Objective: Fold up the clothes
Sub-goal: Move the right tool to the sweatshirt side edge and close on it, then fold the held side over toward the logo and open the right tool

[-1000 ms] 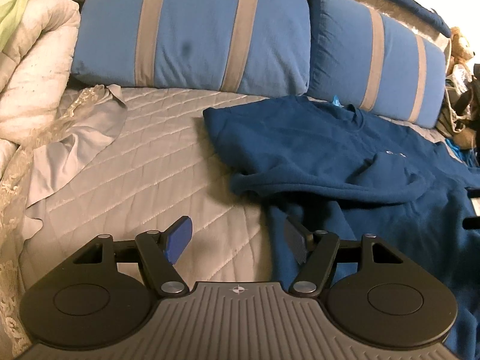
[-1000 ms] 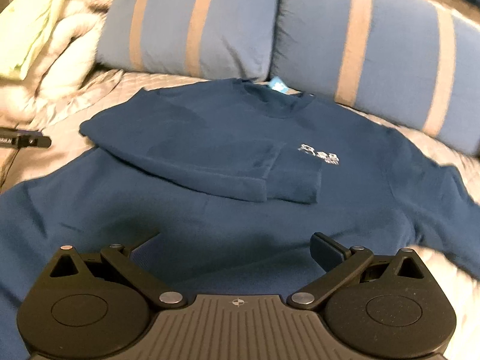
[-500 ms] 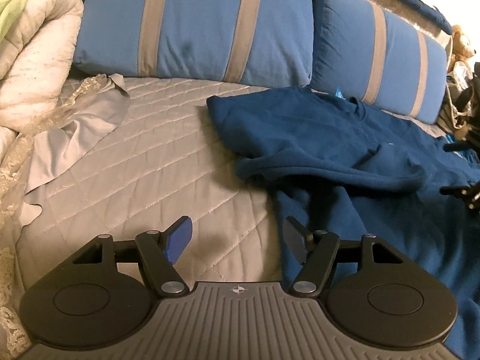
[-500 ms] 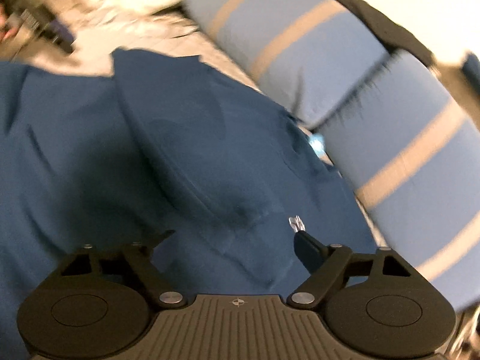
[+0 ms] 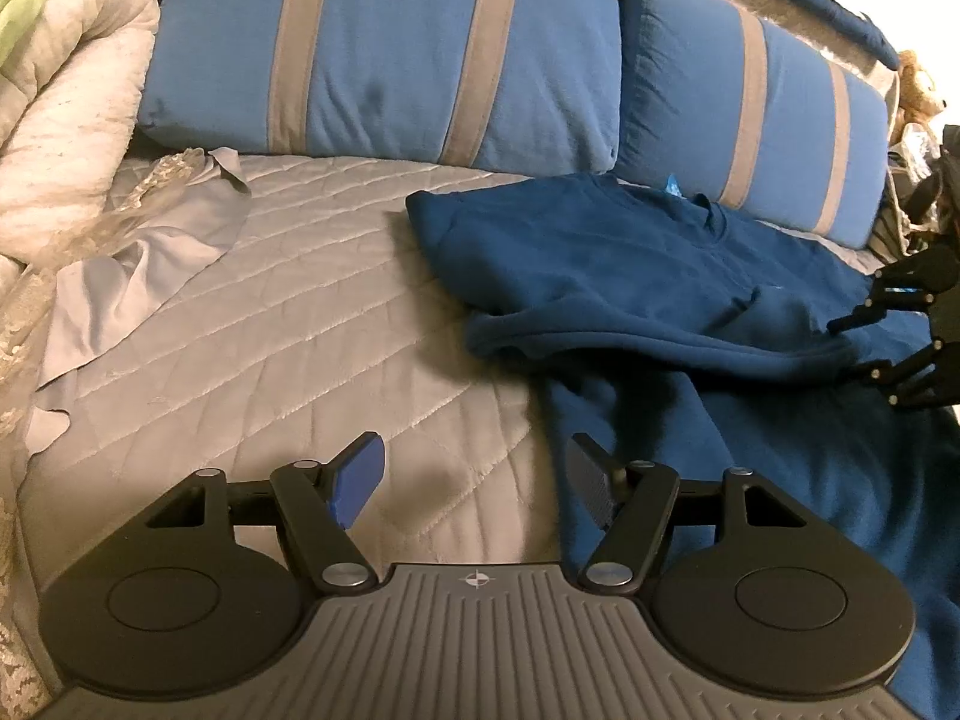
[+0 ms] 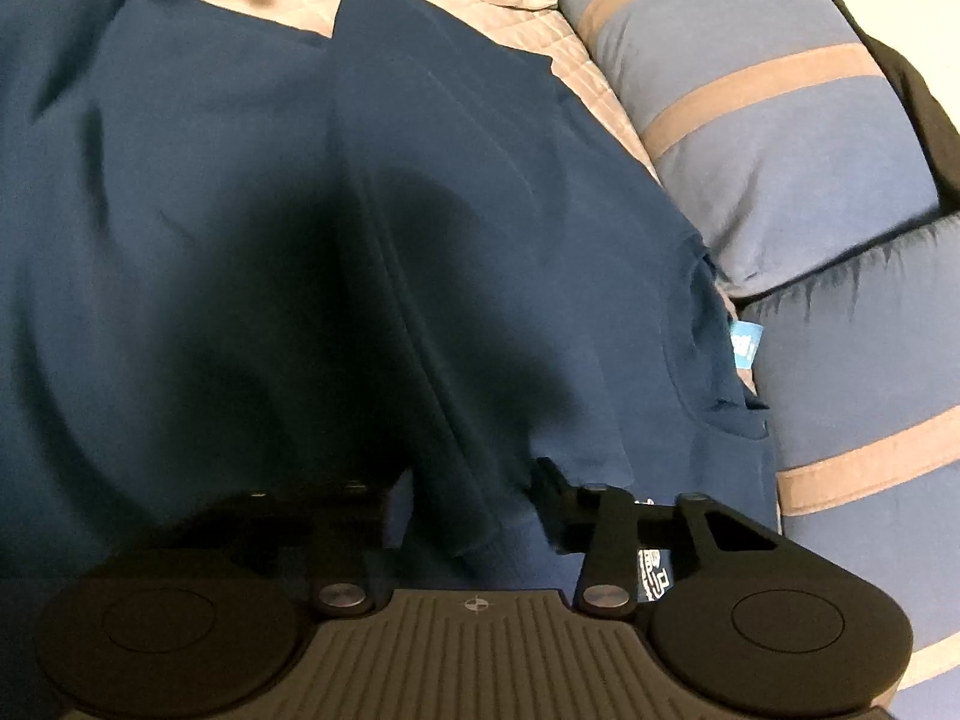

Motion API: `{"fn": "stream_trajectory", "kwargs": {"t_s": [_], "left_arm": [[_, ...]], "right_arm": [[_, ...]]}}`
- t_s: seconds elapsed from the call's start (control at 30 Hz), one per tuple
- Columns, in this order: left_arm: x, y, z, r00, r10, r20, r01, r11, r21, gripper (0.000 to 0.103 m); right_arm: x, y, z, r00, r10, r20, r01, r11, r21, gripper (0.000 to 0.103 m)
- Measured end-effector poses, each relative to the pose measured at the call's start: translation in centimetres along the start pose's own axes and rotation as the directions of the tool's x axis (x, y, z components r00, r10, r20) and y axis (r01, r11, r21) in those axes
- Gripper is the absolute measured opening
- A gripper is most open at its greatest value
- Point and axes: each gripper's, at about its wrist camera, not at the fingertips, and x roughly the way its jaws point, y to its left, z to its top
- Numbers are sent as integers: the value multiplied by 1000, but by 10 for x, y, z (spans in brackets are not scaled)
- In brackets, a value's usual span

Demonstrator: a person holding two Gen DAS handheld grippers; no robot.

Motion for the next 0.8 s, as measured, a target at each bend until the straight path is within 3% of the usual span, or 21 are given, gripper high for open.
{"fn": "stream_trajectory", "kwargs": {"t_s": [0.1, 0.27, 0.5, 0.57, 0.6, 0.8], "left_arm": [[5, -2, 2, 1000, 1, -2, -1, 1000, 0, 67], [7, -5, 3, 1000, -14, 1, 14, 1000, -6, 67], [13, -14, 4, 1000, -18, -5, 18, 1000, 9, 67], [14, -17, 5, 1000, -18, -4, 18, 1000, 13, 67], [15, -18, 6, 1000, -15, -2, 15, 1000, 20, 67], [29, -31, 15, 1000, 7, 10, -7, 996, 87, 67]], "right_arm": [[-2, -2, 1, 1000, 10, 7, -10, 1000, 11, 23], [-7, -7, -1, 1000, -7, 16, 6, 999, 49, 32], [-2, -8, -4, 1000, -16, 10, 15, 998, 59, 33], [-2, -7, -3, 1000, -17, 10, 17, 998, 53, 16], [-2, -7, -3, 1000, -21, 12, 20, 999, 50, 14], [-25, -30, 5, 987, -157, 33, 152, 981, 123, 10]]}}
